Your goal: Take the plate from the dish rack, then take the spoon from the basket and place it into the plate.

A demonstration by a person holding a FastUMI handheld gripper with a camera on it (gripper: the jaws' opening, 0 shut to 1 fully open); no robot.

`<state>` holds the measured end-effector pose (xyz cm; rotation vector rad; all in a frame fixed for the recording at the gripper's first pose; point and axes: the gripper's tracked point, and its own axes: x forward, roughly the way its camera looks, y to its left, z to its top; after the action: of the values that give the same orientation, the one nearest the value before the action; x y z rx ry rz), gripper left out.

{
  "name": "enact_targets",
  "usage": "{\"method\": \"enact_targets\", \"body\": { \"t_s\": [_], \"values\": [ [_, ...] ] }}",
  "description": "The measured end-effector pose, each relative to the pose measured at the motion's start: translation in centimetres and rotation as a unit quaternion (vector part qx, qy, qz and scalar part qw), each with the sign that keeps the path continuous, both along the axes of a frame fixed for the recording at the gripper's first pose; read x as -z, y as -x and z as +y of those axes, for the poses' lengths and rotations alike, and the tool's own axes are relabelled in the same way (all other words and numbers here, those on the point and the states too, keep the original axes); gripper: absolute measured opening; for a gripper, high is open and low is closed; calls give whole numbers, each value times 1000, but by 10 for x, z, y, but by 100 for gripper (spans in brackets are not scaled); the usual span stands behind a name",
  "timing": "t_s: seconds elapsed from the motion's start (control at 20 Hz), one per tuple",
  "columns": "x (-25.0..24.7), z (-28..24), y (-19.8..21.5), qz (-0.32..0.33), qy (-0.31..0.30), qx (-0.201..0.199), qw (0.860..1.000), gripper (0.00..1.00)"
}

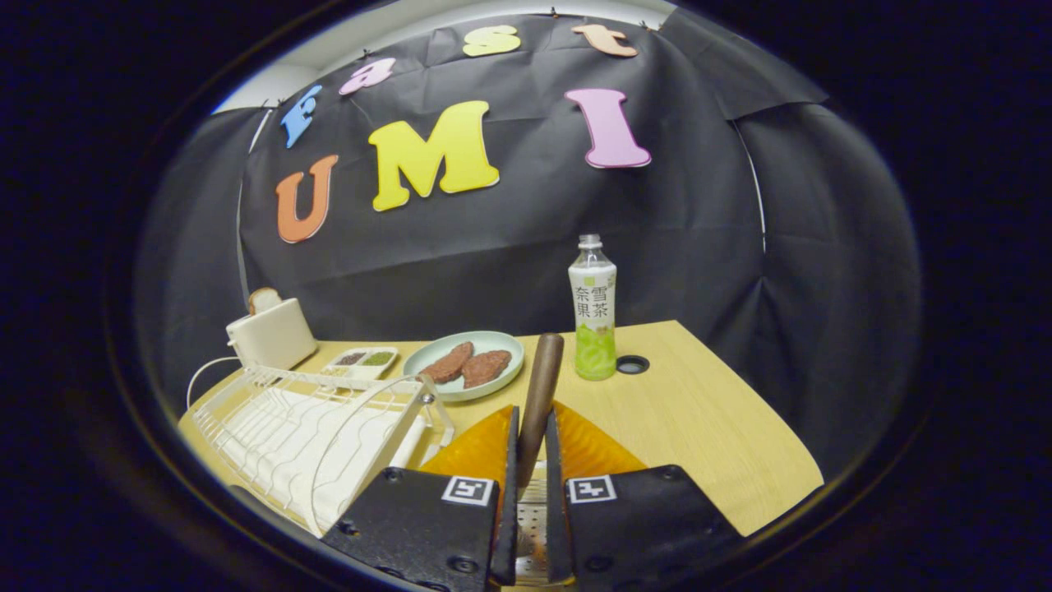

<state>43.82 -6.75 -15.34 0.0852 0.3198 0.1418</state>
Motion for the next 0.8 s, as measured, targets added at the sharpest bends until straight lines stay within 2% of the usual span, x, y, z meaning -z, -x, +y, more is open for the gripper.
{"method": "enact_targets", "body": {
  "t_s": [0.15,0.45,0.8],
  "values": [
    [-15,-2,7,-21,8,19,1000,15],
    [-57,-7,36,-61,29,34,997,14],
    [-131,16,116,-118,46,26,992,14]
  ]
}}
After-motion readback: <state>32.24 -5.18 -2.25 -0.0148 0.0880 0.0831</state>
